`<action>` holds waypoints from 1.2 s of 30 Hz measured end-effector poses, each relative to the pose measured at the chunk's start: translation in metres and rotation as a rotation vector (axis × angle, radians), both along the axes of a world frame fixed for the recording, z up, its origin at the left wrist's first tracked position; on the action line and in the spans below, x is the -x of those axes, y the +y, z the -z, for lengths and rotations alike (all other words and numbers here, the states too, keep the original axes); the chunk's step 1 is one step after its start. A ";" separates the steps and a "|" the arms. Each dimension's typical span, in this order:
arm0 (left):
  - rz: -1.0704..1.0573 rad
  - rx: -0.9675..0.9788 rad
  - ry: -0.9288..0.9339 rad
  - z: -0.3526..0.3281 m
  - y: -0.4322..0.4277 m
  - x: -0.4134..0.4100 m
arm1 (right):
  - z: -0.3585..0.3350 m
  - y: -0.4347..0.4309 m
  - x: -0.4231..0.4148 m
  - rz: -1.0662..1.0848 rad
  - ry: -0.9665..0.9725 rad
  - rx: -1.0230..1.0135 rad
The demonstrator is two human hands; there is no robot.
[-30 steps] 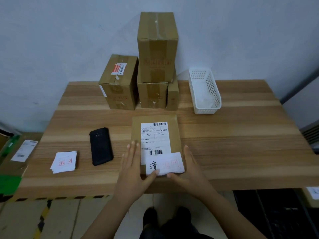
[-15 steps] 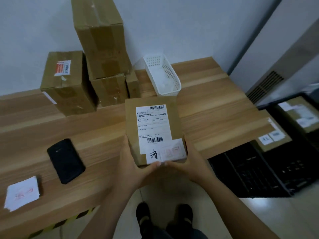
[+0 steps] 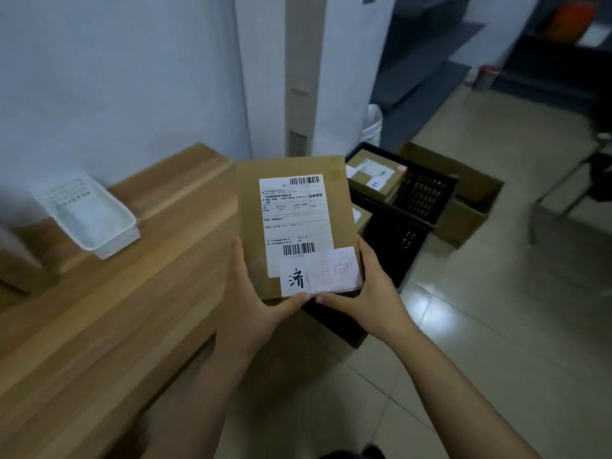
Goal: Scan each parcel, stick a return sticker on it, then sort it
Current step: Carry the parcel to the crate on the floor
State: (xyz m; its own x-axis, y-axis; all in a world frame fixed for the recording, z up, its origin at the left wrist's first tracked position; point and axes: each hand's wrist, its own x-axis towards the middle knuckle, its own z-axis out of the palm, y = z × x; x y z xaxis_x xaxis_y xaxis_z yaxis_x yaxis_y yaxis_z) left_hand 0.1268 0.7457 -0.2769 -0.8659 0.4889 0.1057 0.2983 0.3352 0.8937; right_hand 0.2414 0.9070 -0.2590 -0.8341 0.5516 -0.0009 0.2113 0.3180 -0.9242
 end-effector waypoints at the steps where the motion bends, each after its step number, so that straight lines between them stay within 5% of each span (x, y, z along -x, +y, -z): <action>1: 0.034 -0.015 0.003 -0.001 0.024 -0.014 | -0.001 0.021 -0.017 0.028 0.007 -0.001; 16: 0.393 0.025 0.008 -0.010 0.294 -0.130 | 0.002 0.243 -0.176 0.344 0.100 0.104; 36: 0.502 -0.023 -0.012 -0.019 0.640 -0.038 | -0.010 0.571 -0.096 0.475 0.057 0.083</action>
State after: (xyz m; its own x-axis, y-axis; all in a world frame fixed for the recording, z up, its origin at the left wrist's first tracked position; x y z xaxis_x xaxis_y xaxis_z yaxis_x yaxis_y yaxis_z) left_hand 0.1646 1.3861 -0.2578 -0.5254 0.8434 0.1127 0.4073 0.1330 0.9035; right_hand 0.3375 1.4784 -0.2493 -0.4900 0.8714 -0.0226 0.2640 0.1237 -0.9566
